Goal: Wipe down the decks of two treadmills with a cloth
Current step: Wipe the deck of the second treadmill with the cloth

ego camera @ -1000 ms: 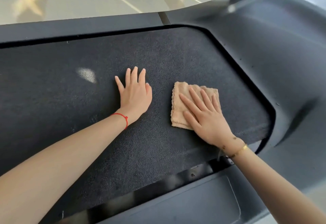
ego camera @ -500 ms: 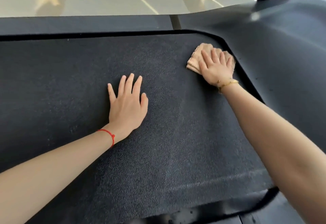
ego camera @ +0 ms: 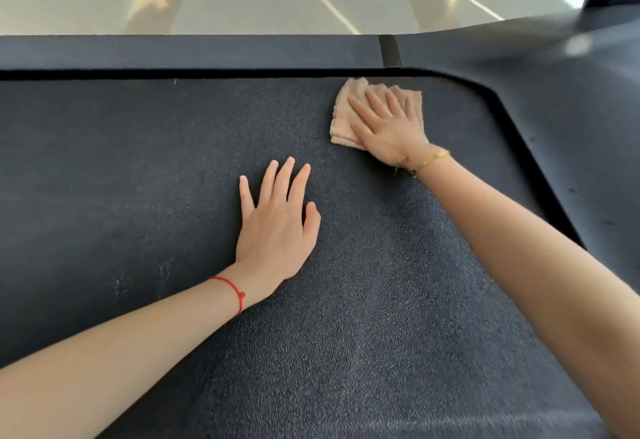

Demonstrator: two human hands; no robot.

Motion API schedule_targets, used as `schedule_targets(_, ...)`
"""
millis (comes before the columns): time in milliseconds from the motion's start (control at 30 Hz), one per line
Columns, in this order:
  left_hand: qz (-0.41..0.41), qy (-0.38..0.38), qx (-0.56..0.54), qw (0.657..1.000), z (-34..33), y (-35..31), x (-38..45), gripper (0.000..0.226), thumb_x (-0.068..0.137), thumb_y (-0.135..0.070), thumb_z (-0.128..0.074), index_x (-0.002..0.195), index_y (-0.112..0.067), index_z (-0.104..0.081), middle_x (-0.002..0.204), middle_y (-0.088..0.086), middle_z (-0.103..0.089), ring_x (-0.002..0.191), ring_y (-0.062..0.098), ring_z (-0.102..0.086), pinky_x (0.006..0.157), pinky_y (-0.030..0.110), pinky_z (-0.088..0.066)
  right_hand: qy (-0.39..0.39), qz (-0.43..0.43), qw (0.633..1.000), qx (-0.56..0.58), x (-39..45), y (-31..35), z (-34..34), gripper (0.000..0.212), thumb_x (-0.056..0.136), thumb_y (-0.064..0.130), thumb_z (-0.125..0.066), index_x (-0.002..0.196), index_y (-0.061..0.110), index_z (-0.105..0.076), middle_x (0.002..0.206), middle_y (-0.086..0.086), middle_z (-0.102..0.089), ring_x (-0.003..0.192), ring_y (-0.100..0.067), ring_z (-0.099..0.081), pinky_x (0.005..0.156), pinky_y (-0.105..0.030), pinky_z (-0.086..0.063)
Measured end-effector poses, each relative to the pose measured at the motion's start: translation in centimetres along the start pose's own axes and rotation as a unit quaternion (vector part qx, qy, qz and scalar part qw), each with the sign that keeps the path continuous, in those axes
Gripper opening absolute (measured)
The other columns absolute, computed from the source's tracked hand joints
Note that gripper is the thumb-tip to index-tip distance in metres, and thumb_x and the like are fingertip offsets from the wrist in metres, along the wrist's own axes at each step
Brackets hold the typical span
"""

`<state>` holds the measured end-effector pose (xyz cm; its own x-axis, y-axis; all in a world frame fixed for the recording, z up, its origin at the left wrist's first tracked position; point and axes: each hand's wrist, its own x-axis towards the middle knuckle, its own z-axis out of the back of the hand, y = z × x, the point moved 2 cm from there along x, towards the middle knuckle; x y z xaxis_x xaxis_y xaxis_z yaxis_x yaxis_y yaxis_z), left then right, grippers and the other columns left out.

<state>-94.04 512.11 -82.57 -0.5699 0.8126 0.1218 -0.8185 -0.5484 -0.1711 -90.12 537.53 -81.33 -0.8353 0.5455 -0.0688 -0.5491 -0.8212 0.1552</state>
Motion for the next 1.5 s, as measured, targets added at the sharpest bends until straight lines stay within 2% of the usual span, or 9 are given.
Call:
schedule_targets(100, -0.001, -0.001, -0.002, 1.0, 0.1, 0.0, -0.1, 0.061, 0.099, -0.041, -0.02, 0.157, -0.022, -0.019, 0.165, 0.001, -0.016, 0.153, 0.019, -0.007, 0.121, 0.059, -0.008, -0.014, 0.034, 0.999, 0.0, -3.3, -2.0, -0.2, 0.053, 0.104, 0.052, -0.02, 0.156, 0.044, -0.011, 0.167, 0.006, -0.005, 0.153, -0.028, 0.003, 0.121, -0.05, 0.005)
schedule_targets(267, -0.004, -0.001, -0.015, 1.0, 0.2, -0.2, -0.2, 0.061, 0.1, -0.041, -0.02, 0.157, -0.022, -0.02, 0.165, 0.001, -0.017, 0.153, 0.02, -0.008, 0.121, 0.06, -0.006, -0.025, -0.149, 0.988, -0.015, -5.2, -8.7, 1.6, 0.053, 0.104, 0.051, -0.017, 0.156, 0.041, -0.016, 0.167, 0.002, -0.006, 0.152, -0.032, 0.001, 0.12, -0.051, 0.005)
schedule_targets(333, -0.002, -0.002, -0.018, 1.0, 0.2, -0.2, -0.1, 0.06, 0.1, -0.04, -0.023, 0.157, -0.022, -0.021, 0.164, 0.002, -0.018, 0.153, 0.02, -0.008, 0.121, 0.06, -0.006, -0.013, -0.172, 0.985, 0.006, -5.8, -8.0, 1.4, 0.055, 0.103, 0.052, -0.016, 0.156, 0.041, -0.013, 0.167, 0.003, -0.002, 0.152, -0.033, 0.006, 0.12, -0.051, 0.008)
schedule_targets(567, 0.0, -0.011, -0.023, 1.0, 0.0, -0.1, 0.0, 0.057, 0.101, -0.037, -0.028, 0.156, -0.021, -0.025, 0.163, 0.002, -0.021, 0.152, 0.021, -0.012, 0.12, 0.061, -0.007, -0.036, -0.028, 0.999, 0.006, -13.9, 0.2, -0.6, 0.053, 0.104, 0.05, -0.023, 0.156, 0.044, -0.012, 0.167, 0.007, -0.003, 0.153, -0.029, 0.003, 0.121, -0.049, 0.007)
schedule_targets(700, -0.004, -0.013, -0.034, 0.999, 0.0, 0.0, -0.1, 0.056, 0.102, -0.036, -0.03, 0.156, -0.021, -0.026, 0.163, 0.003, -0.021, 0.152, 0.022, -0.012, 0.12, 0.061, -0.006, -0.03, 0.011, 0.999, 0.012, -18.8, 0.5, -0.9, 0.053, 0.104, 0.05, -0.026, 0.155, 0.045, -0.012, 0.166, 0.011, -0.004, 0.153, -0.025, 0.003, 0.12, -0.045, 0.01)
schedule_targets(933, -0.005, -0.011, -0.044, 0.999, 0.5, -0.1, -0.3, 0.055, 0.103, -0.035, -0.031, 0.156, -0.02, -0.026, 0.163, 0.004, -0.021, 0.152, 0.023, -0.012, 0.12, 0.061, -0.005, -0.036, -0.209, 0.977, 0.009, -19.7, -3.2, -0.1, 0.053, 0.103, 0.051, -0.021, 0.156, 0.043, -0.014, 0.167, 0.004, -0.005, 0.153, -0.028, 0.005, 0.121, -0.051, 0.007)
schedule_targets(1233, -0.015, -0.005, -0.047, 0.999, 0.4, 0.2, -0.6, 0.055, 0.103, -0.035, -0.031, 0.156, -0.02, -0.026, 0.164, 0.005, -0.021, 0.152, 0.023, -0.011, 0.12, 0.06, -0.005, -0.031, -0.015, 0.999, 0.004, -26.8, 5.7, -2.4, 0.053, 0.103, 0.054, -0.022, 0.155, 0.047, -0.011, 0.166, 0.012, -0.004, 0.153, -0.024, 0.004, 0.122, -0.047, 0.01)
schedule_targets(1333, -0.019, -0.003, -0.045, 0.999, 0.5, 0.3, -0.9, 0.055, 0.104, -0.035, -0.031, 0.156, -0.02, -0.025, 0.164, 0.005, -0.02, 0.152, 0.024, -0.011, 0.121, 0.058, -0.005, -0.03, -0.06, 0.998, 0.011, -28.0, 3.0, -2.0, 0.053, 0.102, 0.054, -0.023, 0.154, 0.048, -0.013, 0.165, 0.015, -0.003, 0.153, -0.022, 0.004, 0.122, -0.044, 0.009)
schedule_targets(1500, -0.022, 0.014, -0.042, 0.999, 0.7, 0.2, -2.8, 0.058, 0.104, -0.038, -0.03, 0.158, -0.02, -0.02, 0.165, 0.005, -0.015, 0.153, 0.024, -0.008, 0.122, 0.056, -0.003, -0.035, -0.208, 0.977, 0.018, -28.8, -1.7, -0.8, 0.053, 0.103, 0.052, -0.024, 0.155, 0.045, -0.013, 0.167, 0.007, -0.004, 0.153, -0.025, 0.005, 0.122, -0.049, 0.006)
